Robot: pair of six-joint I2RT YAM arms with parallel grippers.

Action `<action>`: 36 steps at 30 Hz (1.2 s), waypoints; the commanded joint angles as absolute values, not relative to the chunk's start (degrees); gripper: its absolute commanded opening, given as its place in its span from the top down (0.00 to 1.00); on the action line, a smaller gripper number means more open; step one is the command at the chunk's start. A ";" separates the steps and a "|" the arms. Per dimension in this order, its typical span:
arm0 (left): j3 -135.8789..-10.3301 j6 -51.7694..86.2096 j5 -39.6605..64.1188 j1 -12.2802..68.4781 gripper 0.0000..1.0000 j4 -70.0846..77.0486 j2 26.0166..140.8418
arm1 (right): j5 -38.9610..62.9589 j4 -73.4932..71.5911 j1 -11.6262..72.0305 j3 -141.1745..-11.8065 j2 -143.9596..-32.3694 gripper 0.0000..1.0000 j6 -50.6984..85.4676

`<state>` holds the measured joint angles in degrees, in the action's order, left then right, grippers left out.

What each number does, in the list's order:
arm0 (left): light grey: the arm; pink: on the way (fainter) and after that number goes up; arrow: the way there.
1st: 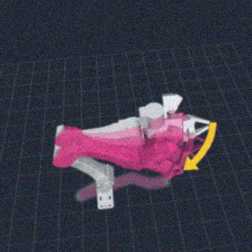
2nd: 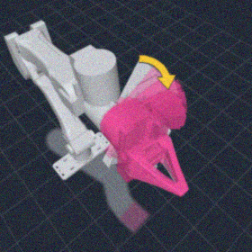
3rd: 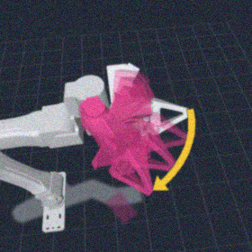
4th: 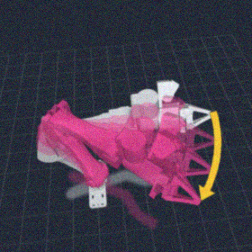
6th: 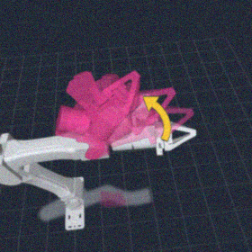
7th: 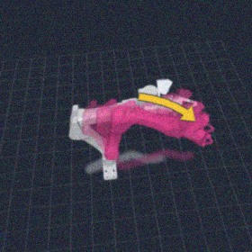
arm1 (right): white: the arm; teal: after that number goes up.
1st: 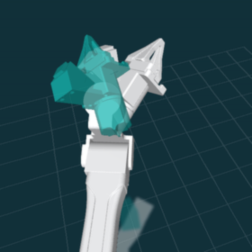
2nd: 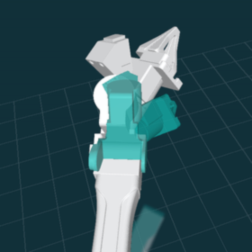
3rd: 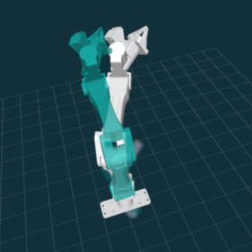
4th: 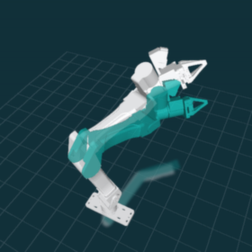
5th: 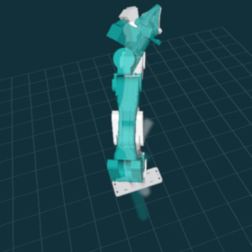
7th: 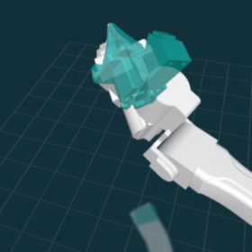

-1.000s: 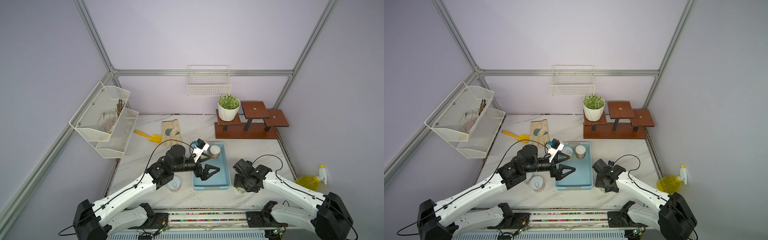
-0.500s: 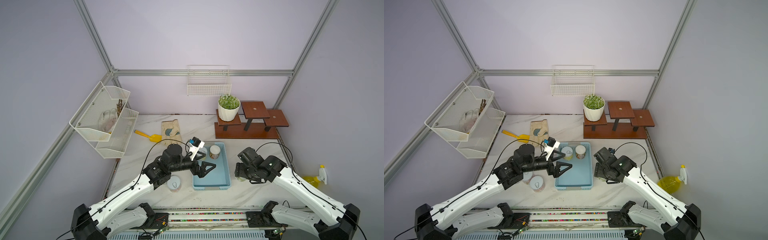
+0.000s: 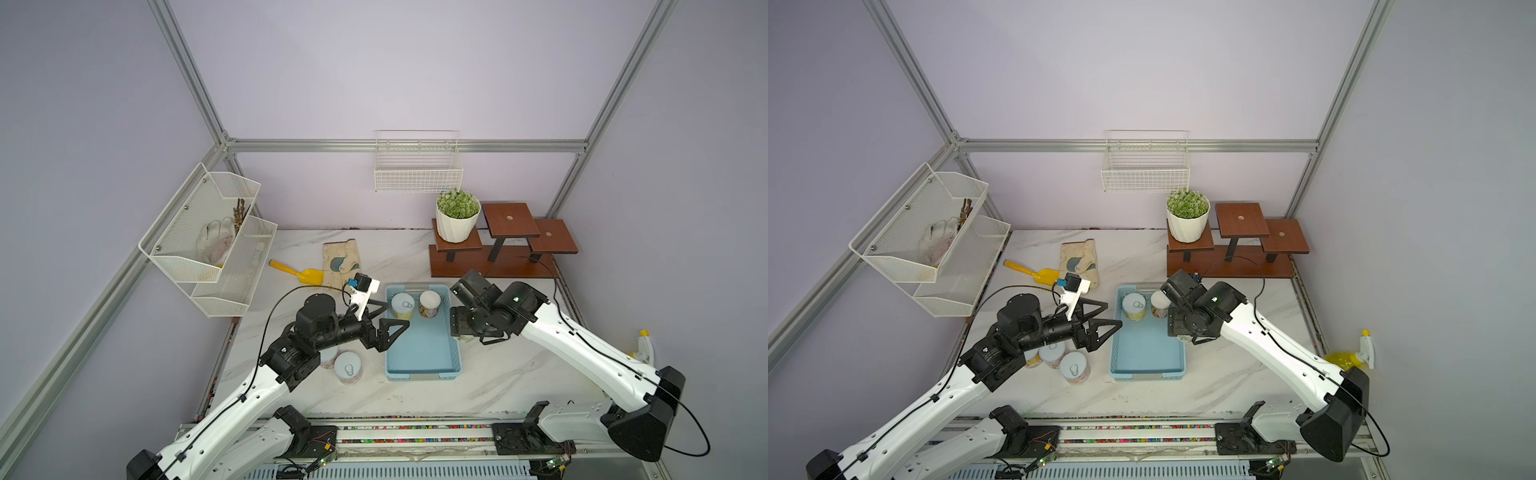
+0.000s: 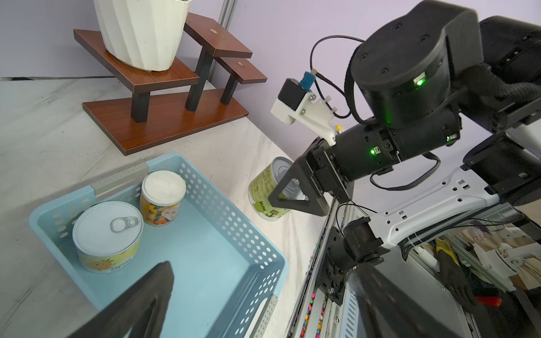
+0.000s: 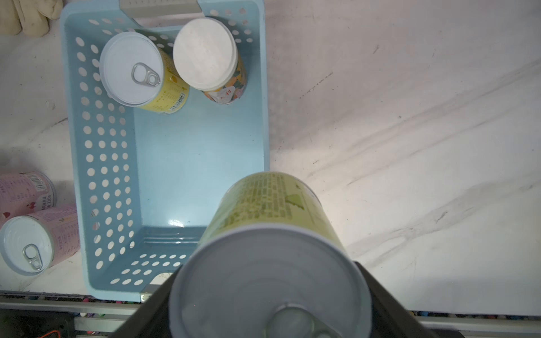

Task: Put the canned food in the basket
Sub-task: Place the canned food in the basket.

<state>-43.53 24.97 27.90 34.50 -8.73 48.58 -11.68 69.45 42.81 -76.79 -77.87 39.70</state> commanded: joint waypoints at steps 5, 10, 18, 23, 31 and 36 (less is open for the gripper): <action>-42.22 25.93 26.31 31.65 0.00 -9.42 45.05 | -11.21 62.65 43.41 -81.87 -85.05 0.51 37.02; -41.28 26.02 25.76 29.37 0.00 -10.66 43.89 | -12.04 61.28 43.51 -84.73 -90.44 0.51 36.37; -40.36 26.19 23.43 27.52 0.00 -13.01 42.63 | -13.31 60.29 43.53 -88.09 -98.02 0.52 35.43; -40.28 26.59 20.71 27.15 0.00 -14.49 42.45 | -15.81 60.02 43.44 -89.54 -102.11 0.53 35.35; -40.49 26.63 20.41 27.01 0.00 -15.73 42.54 | -15.45 57.24 42.73 -89.42 -106.30 0.54 35.28; -40.50 27.05 20.42 27.07 0.00 -16.13 42.36 | -13.62 54.72 41.97 -87.49 -107.14 0.54 35.50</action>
